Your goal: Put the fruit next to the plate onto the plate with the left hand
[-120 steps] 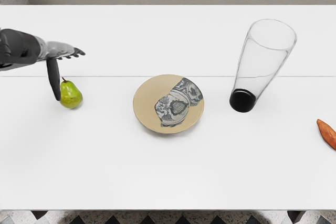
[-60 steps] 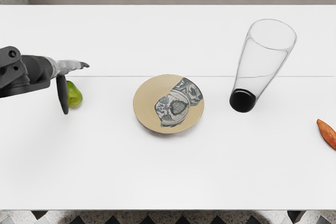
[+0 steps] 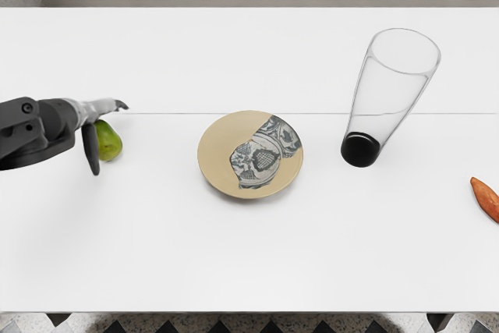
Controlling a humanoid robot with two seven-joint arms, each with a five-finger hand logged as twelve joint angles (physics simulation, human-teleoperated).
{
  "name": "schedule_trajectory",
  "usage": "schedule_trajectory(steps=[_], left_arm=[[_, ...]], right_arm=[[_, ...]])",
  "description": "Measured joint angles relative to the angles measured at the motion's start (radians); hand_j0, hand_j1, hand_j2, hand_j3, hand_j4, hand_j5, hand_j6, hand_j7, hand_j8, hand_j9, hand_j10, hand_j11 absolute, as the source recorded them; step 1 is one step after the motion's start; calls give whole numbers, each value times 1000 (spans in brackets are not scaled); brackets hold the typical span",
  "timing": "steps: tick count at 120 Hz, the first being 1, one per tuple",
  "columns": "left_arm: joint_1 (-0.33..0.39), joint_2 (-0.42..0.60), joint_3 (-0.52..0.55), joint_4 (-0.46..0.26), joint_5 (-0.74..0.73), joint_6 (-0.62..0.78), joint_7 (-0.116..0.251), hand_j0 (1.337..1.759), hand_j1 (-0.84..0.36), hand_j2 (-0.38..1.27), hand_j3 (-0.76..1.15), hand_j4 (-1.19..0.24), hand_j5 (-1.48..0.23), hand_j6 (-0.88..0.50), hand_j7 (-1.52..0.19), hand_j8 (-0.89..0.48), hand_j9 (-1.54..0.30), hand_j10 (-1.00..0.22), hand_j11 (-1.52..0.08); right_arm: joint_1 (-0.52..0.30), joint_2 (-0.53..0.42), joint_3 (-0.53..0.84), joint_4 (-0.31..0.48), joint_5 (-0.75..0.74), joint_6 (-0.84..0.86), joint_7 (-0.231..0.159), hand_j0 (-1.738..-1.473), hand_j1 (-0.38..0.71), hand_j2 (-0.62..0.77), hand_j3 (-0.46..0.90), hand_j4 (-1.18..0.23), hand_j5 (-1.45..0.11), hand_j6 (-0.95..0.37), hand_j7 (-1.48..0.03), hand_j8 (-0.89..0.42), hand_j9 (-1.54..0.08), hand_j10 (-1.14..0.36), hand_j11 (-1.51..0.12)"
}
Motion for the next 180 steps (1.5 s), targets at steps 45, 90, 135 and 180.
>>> schedule_trajectory(steps=[45,90,135,180], left_arm=[[-1,5,8,-10,5,6,0,1658,-71,74,0,-358,-459,-360,-459,-359,-459,-357,-459],[-4,5,6,-7,0,-10,0,1656,-199,215,0,-501,-676,-465,-670,-435,-669,-505,-669],[-26,36,1,-3,-11,-39,0,1657,-247,424,0,-584,-804,-455,-793,-449,-790,-601,-791],[-100,36,-10,-6,-54,-65,0,1658,-269,486,0,-610,-821,-450,-818,-441,-812,-598,-817]], right_arm=[[0,0,0,0,0,0,0,-1658,-349,0,0,0,0,0,0,0,0,0,0],[-4,0,0,0,0,0,0,-1658,-349,0,0,0,0,0,0,0,0,0,0],[-5,0,0,-7,-1,0,0,-1658,-349,0,0,0,0,0,0,0,0,0,0],[-5,0,0,-8,-1,0,0,-1658,-349,0,0,0,0,0,0,0,0,0,0]])
